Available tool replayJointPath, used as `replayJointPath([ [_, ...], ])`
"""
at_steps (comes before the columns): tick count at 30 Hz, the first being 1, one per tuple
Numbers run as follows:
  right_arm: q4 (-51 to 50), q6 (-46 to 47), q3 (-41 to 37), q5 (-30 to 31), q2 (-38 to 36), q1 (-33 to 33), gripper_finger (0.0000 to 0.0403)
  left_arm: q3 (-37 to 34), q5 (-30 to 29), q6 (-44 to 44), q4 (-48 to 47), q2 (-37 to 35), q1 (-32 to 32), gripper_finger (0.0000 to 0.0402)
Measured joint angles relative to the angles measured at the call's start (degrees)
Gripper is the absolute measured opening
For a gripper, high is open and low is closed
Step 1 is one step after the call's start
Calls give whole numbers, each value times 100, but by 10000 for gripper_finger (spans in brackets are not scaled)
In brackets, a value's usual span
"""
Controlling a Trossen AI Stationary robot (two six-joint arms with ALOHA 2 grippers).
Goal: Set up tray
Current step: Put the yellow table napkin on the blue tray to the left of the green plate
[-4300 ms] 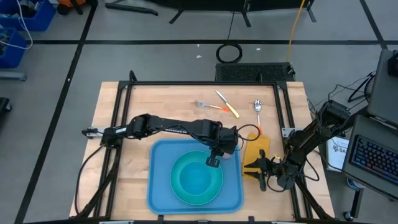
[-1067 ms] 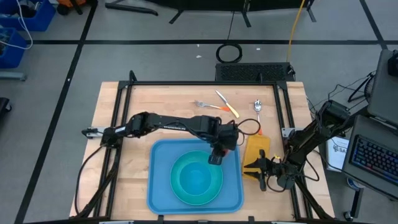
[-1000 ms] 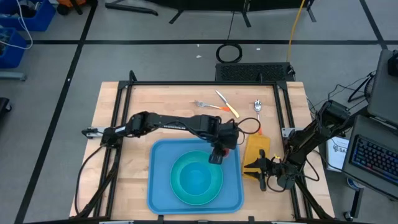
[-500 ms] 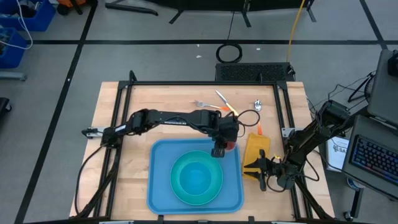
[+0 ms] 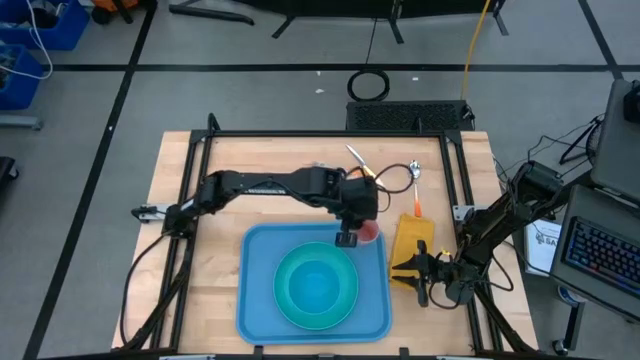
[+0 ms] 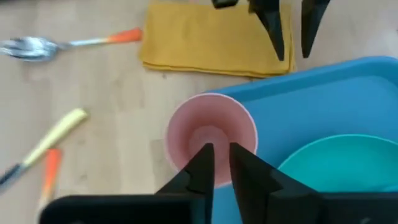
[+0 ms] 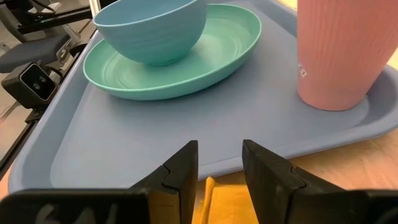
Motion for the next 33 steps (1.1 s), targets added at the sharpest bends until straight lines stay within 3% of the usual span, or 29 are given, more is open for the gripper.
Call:
replayJointPath([
  [4,-9,-8,-1,6,0,-2,114,4,-114,102,-208,-510,-164,6],
  [13,521,-86,-1,-39,0,48,114,4,-399,-164,-953,-1215,-1041,4],
  [18,1168,-221,1,-312,0,70,114,4,-1238,-276,-1205,-1265,-1770,4],
  [24,1471,-1197,233,-294,0,74,97,-197,-2251,-662,-1389,-1276,-2375,3],
  [27,1473,-1852,553,-302,0,76,83,-735,-2768,-1005,-1227,-1512,-2694,2],
  [29,1438,-2342,792,-299,0,122,73,-1343,-2828,-1033,-501,-1857,-2859,3],
  [33,1220,-3152,1254,-298,-2,170,52,-3286,-3029,-1265,1137,-2899,-3192,3],
])
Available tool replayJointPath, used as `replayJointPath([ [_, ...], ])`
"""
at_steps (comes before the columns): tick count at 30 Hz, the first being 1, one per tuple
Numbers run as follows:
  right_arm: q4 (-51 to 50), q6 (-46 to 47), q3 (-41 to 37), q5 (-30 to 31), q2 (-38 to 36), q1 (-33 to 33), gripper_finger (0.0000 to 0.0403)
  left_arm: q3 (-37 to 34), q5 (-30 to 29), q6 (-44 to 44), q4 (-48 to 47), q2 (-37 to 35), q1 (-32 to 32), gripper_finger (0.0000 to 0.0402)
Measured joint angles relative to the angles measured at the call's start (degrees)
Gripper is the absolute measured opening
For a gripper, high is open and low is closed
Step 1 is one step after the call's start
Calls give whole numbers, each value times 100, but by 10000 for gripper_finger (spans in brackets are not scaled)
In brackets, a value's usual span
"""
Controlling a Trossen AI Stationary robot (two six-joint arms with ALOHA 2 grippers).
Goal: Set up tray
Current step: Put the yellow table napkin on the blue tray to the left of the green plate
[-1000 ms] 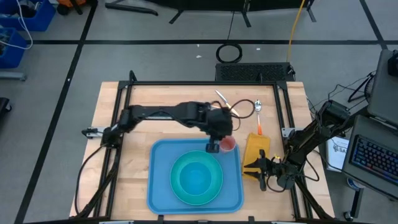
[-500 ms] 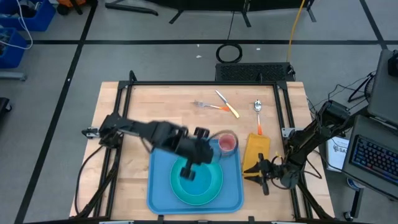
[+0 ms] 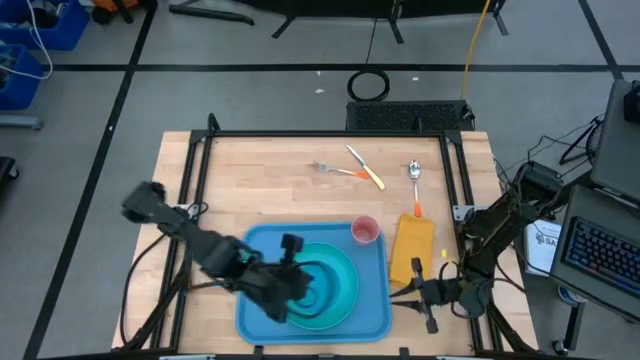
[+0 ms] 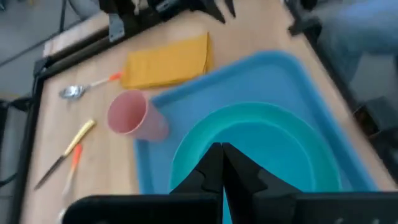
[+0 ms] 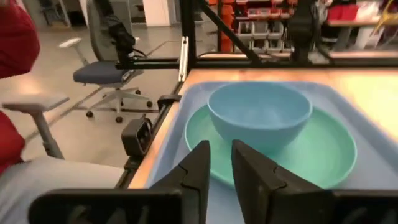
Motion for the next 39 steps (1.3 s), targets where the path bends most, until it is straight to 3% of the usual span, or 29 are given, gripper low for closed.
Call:
replayJointPath([
  [4,-755,-383,506,308,0,18,28,-2185,-509,-165,2216,-1138,-301,4],
  [8,-2222,-301,1156,621,0,-15,4,-3937,-728,-157,4162,-1939,-580,2],
  [14,-5318,859,2468,464,0,-416,9,-5337,-1088,-88,5863,-2514,-857,4],
  [18,-7467,2019,3200,-298,18,-801,6,-5763,-988,221,6718,-2535,-1042,5],
  [23,-9097,3212,3529,-2044,59,-1261,1,-6197,-805,479,7650,-2534,-1292,4],
  [29,-9171,3958,3330,-3515,59,-1446,28,-6261,-836,461,7927,-2560,-1330,13],
  [39,-8504,4674,2375,-4109,59,-1172,135,-6263,-837,356,7818,-2558,-1334,9],
])
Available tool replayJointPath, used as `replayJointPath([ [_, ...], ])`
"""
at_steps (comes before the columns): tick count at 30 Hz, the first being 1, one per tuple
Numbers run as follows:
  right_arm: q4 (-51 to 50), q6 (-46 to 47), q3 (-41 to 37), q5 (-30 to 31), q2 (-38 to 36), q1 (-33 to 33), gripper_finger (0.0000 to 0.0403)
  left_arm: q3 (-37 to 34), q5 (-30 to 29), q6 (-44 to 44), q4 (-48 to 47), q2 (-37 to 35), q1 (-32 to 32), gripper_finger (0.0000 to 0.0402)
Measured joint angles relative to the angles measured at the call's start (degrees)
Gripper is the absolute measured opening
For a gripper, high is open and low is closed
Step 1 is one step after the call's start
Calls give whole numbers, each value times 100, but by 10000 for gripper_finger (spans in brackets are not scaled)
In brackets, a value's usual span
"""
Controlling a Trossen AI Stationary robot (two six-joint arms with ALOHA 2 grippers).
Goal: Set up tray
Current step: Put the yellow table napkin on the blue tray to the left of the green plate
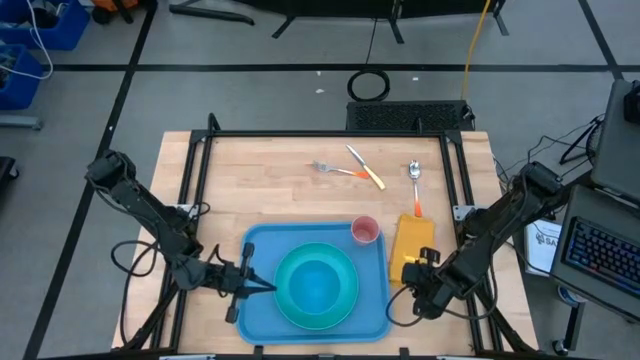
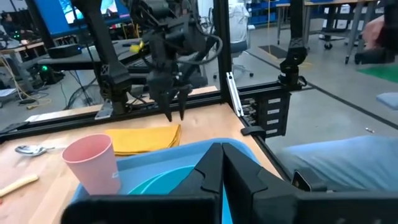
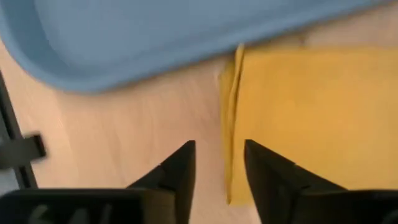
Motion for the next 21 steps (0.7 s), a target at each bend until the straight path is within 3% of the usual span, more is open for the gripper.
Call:
replayJointPath([
  [7,553,452,-698,-453,11,140,179,0,-3,8,-9,2,0,15],
  [14,626,539,-768,-542,107,227,172,0,-6,2,-9,2,24,10],
  [21,731,422,-737,-502,712,289,170,0,-6,2,-30,2,24,16],
])
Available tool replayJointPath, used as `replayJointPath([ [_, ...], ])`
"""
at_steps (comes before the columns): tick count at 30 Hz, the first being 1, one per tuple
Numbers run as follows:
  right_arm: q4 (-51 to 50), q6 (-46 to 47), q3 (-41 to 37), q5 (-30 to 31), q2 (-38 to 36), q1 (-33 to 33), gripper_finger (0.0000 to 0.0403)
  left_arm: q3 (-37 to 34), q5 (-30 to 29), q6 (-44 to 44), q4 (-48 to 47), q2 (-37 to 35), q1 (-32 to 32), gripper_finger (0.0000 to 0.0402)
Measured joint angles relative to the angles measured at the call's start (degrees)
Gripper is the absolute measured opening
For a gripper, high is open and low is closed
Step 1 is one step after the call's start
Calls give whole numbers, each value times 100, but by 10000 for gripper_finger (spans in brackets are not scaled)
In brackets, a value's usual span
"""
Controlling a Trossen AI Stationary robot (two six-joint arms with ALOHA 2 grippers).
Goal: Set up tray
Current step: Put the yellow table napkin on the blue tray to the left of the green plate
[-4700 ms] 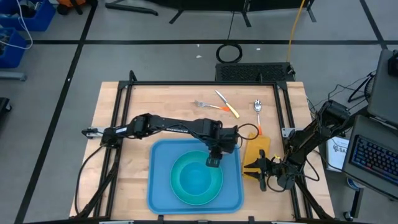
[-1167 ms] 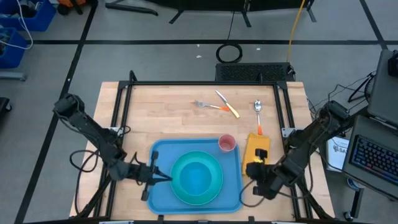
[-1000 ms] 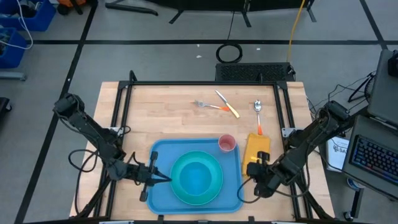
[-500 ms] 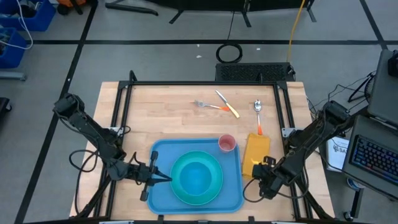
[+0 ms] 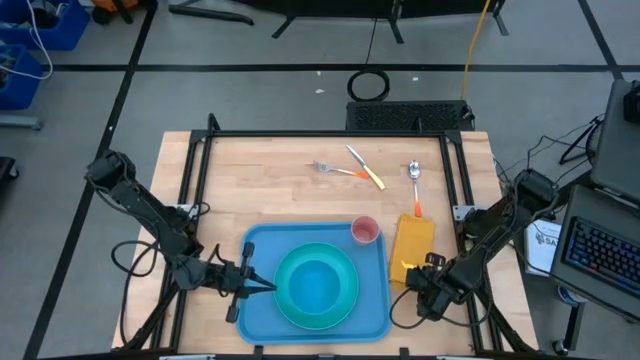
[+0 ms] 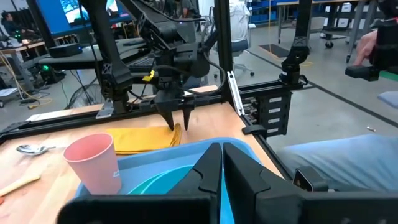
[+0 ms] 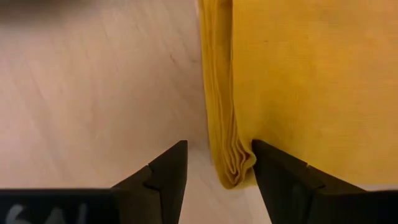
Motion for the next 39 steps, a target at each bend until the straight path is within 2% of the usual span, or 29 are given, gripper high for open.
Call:
replayJointPath([
  [5,-114,-26,3,23,205,14,169,2,-2,-8,-81,2,0,4],
  [13,-315,-108,-6,183,286,183,169,2,-61,-22,-81,2,2,22],
  [18,-329,-231,-11,391,466,192,166,2,-61,-22,-82,2,2,8],
  [23,-355,-318,11,391,805,195,124,2,-59,-46,-114,2,2,9],
  [27,-247,-301,15,435,844,195,69,2,-59,-46,-114,4,2,22],
  [31,-125,-293,15,528,838,192,14,2,-103,-44,-129,4,2,15],
  [35,65,-51,-9,643,765,184,9,2,-149,-46,-200,4,2,4],
  [39,191,145,-31,798,399,217,5,2,-160,-68,-228,4,2,15],
])
